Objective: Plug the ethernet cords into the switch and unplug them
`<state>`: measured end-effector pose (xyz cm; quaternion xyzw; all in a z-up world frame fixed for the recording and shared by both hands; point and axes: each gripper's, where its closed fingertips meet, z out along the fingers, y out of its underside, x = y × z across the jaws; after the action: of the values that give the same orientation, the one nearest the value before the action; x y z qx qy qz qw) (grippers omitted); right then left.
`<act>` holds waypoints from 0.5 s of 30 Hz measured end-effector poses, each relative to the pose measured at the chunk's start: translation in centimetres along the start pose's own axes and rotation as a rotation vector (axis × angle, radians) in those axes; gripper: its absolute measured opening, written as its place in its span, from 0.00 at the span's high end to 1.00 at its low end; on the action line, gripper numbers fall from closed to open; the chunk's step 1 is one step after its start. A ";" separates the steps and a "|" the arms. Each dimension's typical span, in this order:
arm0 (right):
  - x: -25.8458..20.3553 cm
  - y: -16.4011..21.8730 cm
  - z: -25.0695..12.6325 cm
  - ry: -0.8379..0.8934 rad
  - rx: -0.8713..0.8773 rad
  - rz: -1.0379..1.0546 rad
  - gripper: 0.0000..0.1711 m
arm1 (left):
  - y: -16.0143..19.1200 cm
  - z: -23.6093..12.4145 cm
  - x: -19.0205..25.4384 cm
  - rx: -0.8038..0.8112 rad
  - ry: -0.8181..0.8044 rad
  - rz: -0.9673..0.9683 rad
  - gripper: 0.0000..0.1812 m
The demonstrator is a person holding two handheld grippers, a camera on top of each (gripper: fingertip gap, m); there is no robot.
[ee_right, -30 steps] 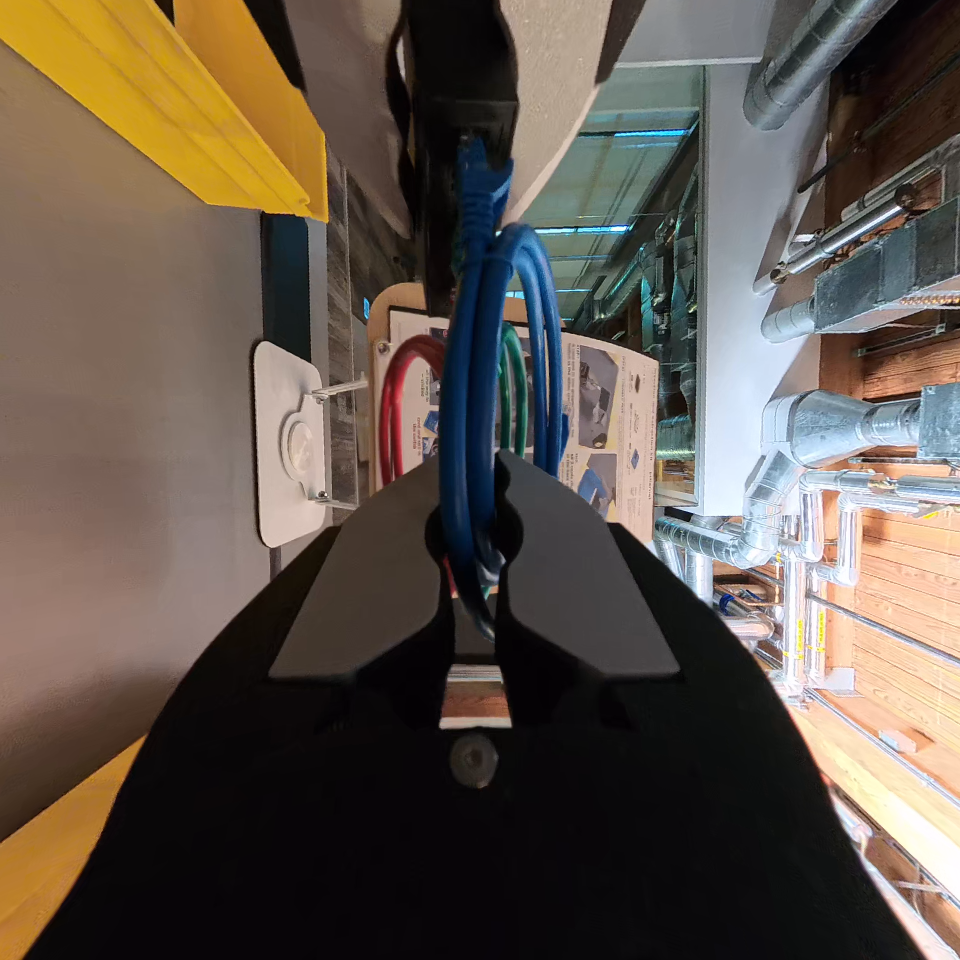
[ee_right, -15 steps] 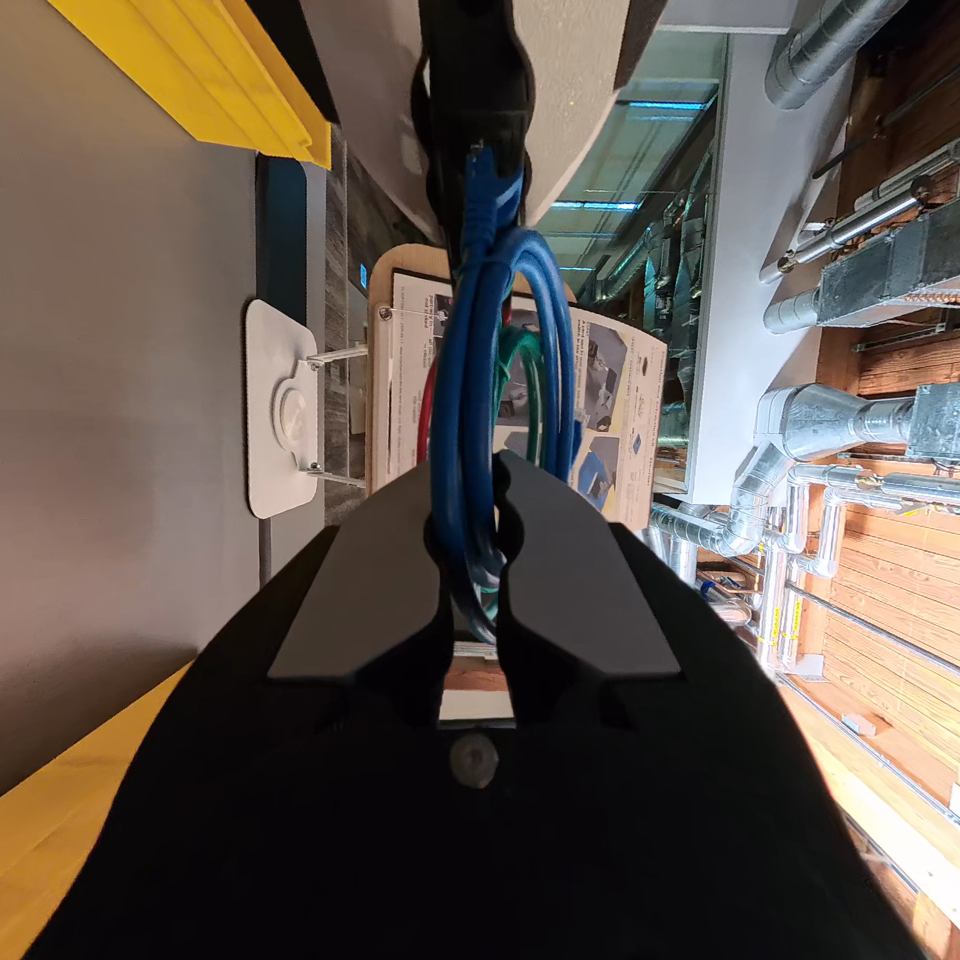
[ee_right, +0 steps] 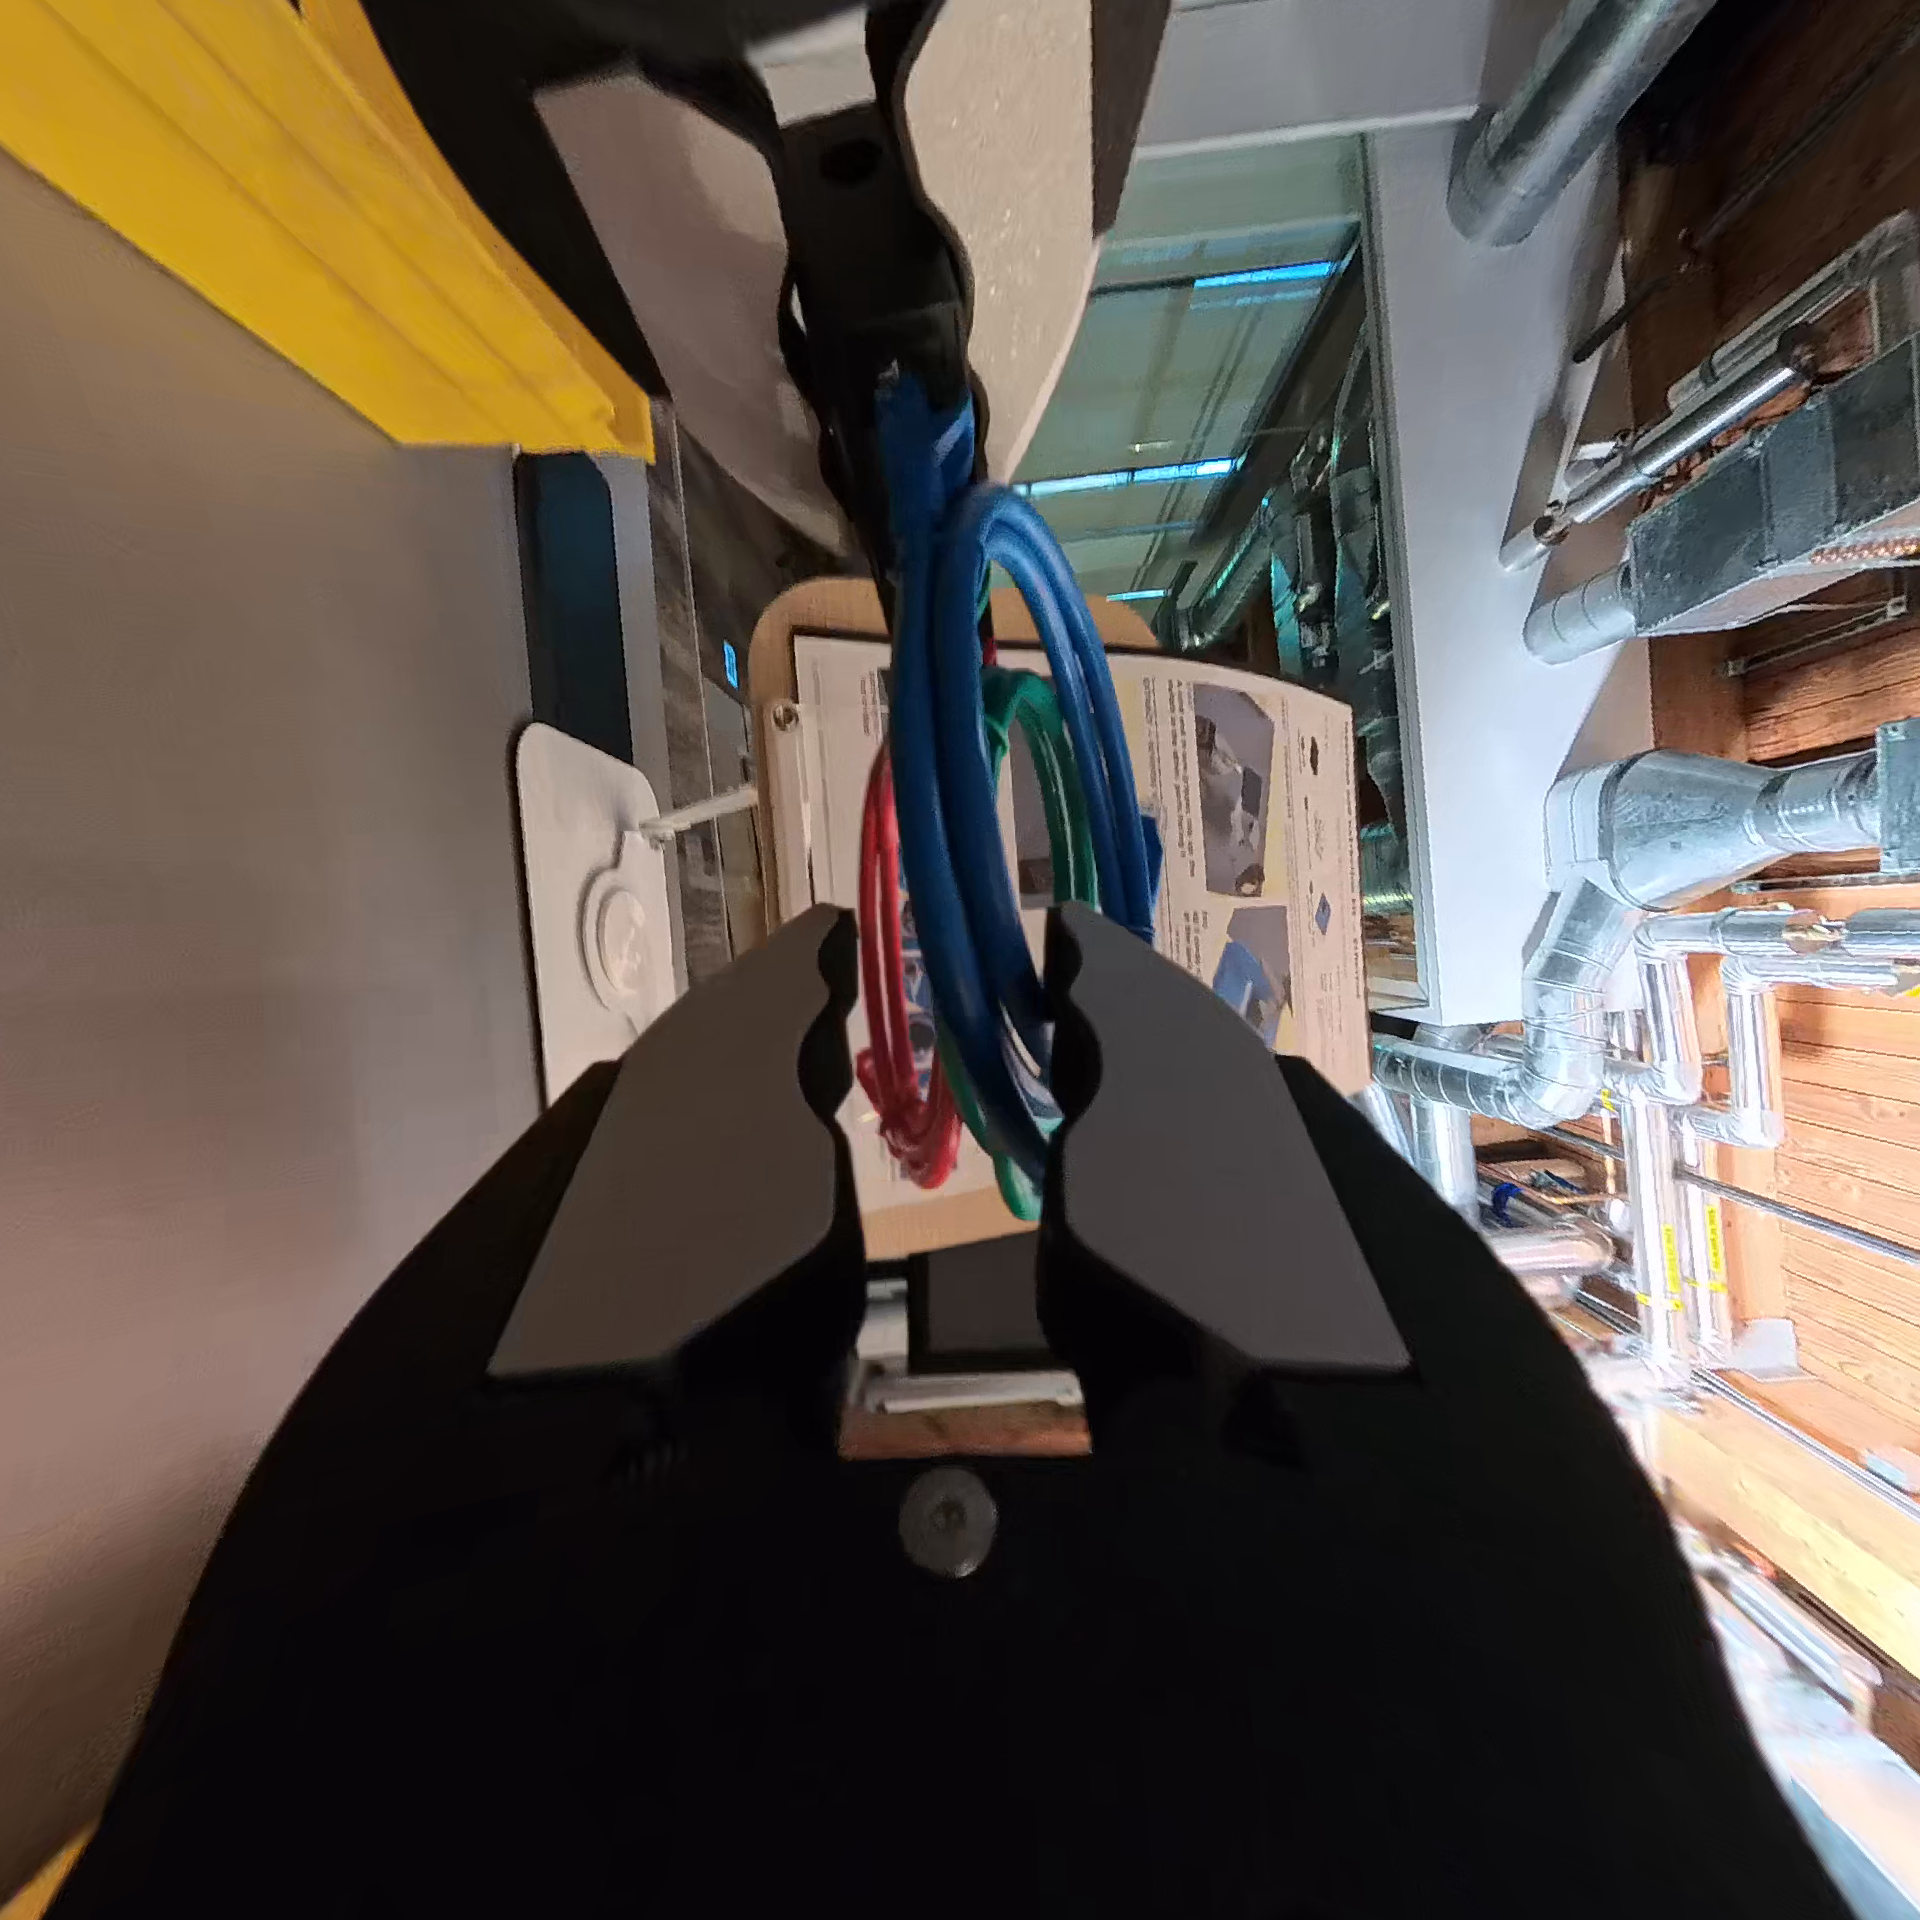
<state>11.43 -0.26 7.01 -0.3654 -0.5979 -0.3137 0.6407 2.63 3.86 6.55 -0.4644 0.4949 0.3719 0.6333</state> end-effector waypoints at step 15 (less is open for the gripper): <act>-0.8 -5.9 -3.0 -0.119 0.308 0.093 0.79 | -3.4 -1.0 2.5 0.077 0.104 -0.004 0.83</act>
<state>8.05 -6.01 6.67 -0.3082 -0.6582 -0.1664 0.6665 6.16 1.95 4.77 -0.4592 0.5402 0.3266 0.6250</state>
